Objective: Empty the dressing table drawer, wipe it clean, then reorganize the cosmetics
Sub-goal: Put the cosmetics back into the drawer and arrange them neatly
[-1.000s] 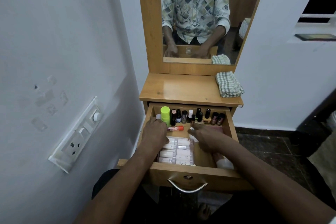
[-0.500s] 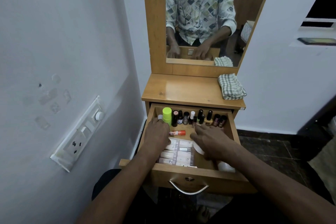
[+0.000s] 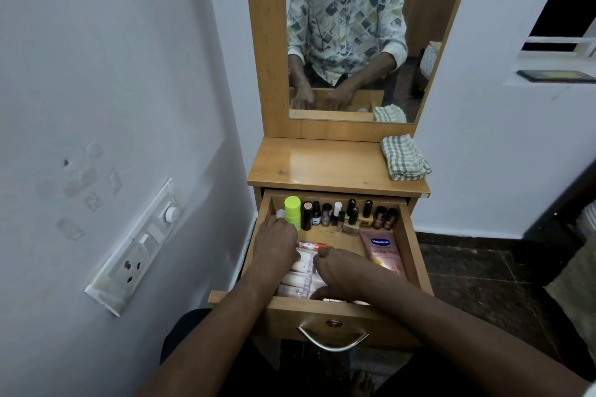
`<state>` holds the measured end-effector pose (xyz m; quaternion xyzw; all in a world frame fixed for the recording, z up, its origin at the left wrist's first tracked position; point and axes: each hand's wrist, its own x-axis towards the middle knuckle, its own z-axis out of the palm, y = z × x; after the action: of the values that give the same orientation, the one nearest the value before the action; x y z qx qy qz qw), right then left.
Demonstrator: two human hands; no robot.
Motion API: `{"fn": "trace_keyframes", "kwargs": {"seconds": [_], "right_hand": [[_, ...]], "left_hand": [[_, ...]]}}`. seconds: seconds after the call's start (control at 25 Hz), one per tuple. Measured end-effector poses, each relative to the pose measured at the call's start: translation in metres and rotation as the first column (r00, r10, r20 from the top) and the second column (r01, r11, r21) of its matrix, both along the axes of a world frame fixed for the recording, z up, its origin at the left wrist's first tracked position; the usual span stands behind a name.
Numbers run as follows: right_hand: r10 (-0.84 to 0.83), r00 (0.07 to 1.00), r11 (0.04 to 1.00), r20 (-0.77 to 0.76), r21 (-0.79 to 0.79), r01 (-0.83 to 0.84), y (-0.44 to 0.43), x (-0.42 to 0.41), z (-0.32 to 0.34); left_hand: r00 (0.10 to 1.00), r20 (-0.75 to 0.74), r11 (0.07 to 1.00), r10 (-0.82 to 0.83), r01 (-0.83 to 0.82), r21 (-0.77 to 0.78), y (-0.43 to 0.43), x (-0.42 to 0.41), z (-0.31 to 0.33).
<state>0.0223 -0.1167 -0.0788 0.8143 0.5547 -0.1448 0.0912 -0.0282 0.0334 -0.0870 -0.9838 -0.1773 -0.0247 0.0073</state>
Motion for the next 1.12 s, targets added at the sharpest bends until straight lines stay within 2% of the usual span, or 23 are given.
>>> {"fn": "trace_keyframes", "kwargs": {"seconds": [0.12,0.32,0.44,0.56,0.64,0.72,0.8,0.92,1.12], "right_hand": [[-0.007,0.999,1.000,0.040,-0.024,0.007,-0.003,0.008,-0.012],[0.049,0.995,0.995,0.085,0.080,-0.056,0.002,0.002,-0.007],[0.029,0.995,0.996,0.092,0.078,-0.037,0.005,0.003,-0.006],[-0.081,0.995,0.982,-0.053,0.166,0.088,0.007,0.014,-0.003],[-0.228,0.971,0.922,-0.066,0.307,0.237,0.017,0.028,0.000],[-0.333,0.940,0.872,-0.072,0.357,0.336,0.026,0.038,-0.001],[-0.368,0.925,0.862,-0.095,0.337,0.377,0.033,0.040,-0.006],[-0.368,0.924,0.854,-0.108,0.355,0.382,0.038,0.039,-0.012],[-0.377,0.921,0.826,-0.098,0.414,0.382,0.035,0.040,-0.013]], "left_hand": [[1.000,0.009,1.000,-0.010,0.010,-0.012,0.002,-0.002,0.001],[0.998,0.057,1.000,-0.006,0.006,-0.011,0.000,-0.002,0.005],[0.998,0.057,1.000,0.015,-0.015,0.001,-0.001,-0.005,0.005],[0.992,0.098,0.991,0.078,-0.067,-0.112,0.005,-0.001,0.003],[0.983,0.123,0.975,0.135,-0.110,-0.191,0.010,0.001,0.004],[0.980,0.130,0.959,0.154,-0.117,-0.258,0.011,-0.002,0.005],[0.988,0.106,0.949,0.111,-0.073,-0.308,0.006,-0.004,0.006],[0.999,0.043,0.959,-0.001,0.014,-0.284,0.004,-0.004,0.004],[0.999,-0.010,0.965,-0.049,0.045,-0.257,0.003,-0.002,0.001]]}}
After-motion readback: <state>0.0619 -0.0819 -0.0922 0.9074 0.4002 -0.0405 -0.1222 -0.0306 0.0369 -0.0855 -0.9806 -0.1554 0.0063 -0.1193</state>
